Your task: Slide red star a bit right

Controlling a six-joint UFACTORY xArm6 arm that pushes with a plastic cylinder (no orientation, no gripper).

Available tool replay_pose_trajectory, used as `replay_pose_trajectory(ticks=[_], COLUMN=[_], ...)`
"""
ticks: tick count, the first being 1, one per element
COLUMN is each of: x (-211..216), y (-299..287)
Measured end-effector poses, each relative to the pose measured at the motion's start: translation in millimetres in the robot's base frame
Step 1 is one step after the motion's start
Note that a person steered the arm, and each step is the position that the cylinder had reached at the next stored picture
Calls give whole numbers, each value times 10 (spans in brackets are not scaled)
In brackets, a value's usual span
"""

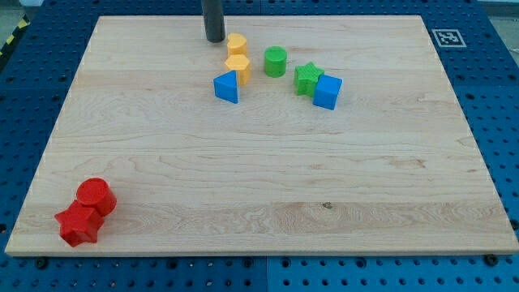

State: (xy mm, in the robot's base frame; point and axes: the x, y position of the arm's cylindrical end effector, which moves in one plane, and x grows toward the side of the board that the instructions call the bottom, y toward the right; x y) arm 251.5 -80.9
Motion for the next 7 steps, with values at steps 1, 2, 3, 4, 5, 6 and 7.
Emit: replay_pose_trajectory(ticks=[1,2,3,4,5,6,7], x=[74,167,210,210,210,210,210], y=[-17,-17,-18,24,112,136,124])
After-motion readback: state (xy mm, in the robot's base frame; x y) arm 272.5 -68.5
